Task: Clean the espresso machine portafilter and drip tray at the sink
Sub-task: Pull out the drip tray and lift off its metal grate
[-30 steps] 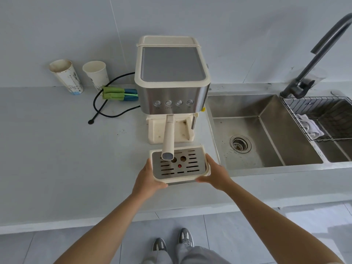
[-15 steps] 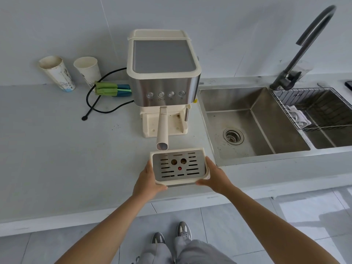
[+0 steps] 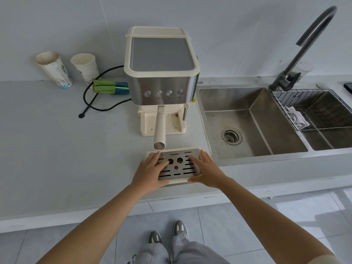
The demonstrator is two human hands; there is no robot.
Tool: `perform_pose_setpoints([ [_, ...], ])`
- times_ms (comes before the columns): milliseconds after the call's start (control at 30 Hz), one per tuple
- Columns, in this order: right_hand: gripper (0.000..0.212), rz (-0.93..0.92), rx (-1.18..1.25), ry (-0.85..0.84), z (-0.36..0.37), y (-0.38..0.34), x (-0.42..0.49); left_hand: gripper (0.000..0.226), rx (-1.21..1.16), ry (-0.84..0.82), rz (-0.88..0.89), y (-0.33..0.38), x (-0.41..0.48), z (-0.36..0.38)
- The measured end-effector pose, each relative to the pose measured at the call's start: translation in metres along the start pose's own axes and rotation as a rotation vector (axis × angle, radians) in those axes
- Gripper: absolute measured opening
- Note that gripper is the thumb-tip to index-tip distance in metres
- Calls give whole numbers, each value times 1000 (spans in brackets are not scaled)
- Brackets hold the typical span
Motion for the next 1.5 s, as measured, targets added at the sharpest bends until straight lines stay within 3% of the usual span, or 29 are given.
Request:
perform_pose_setpoints([
  [233,65,-116,-222,-48,4,-13,9,74,51,-126,26,3,5,8],
  [600,65,-195,-319,-150,4,-27,21,72,46,-177,33,8,8,4],
  [1100,58,-214,-346,-119,-1,-45,16,58,119,-90,86,9,3,-10],
  [1500,55,-340,-354,-51,12,-121,25,55,131,-48,-7,-57,-40,-25],
])
Point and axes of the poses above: each hand's wrist, its own x-axis towards the middle knuckle, its own z-axis out of the palm, y = z × x, the point moved 9 cm from there along x, towards the middle knuckle, and after that the axes turned 5 degrees about z, right-handed, at the moved point
